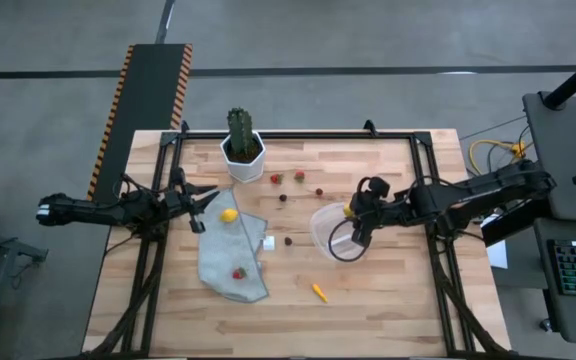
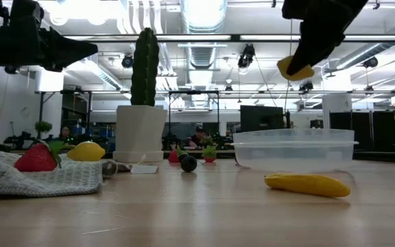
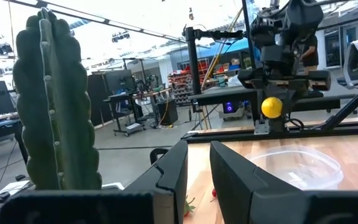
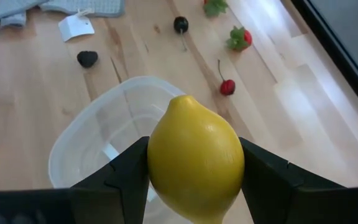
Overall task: Pick and placing Produce into tupperware
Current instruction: Put the top yellow lemon into the transparent container
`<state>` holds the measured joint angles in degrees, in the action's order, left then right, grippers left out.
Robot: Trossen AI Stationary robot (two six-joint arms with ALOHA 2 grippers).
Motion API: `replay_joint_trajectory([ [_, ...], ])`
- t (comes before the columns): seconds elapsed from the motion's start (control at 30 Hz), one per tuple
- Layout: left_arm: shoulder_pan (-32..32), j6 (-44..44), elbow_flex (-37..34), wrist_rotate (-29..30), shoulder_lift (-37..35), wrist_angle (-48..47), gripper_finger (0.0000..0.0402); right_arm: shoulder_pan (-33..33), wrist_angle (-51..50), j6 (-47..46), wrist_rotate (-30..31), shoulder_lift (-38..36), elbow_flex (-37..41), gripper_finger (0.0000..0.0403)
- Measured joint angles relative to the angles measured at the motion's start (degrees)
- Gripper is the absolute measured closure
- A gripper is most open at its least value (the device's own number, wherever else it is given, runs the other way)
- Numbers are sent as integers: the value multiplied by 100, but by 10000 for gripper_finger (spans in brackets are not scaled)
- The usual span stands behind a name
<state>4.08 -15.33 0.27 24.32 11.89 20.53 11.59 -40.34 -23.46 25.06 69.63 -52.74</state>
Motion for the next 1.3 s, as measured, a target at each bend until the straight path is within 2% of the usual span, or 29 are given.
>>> replay_joint_trajectory([
  [0.4,1,-4,0,0,-3,8,345,-350,595,101,-301,531,466,207],
  [0.87,1,-7,0,0,-12,2,345,-739,810,508,-730,1554,464,207],
  [1.3,0,-7,0,0,-5,2,345,-1015,1111,737,-1119,1942,454,207],
])
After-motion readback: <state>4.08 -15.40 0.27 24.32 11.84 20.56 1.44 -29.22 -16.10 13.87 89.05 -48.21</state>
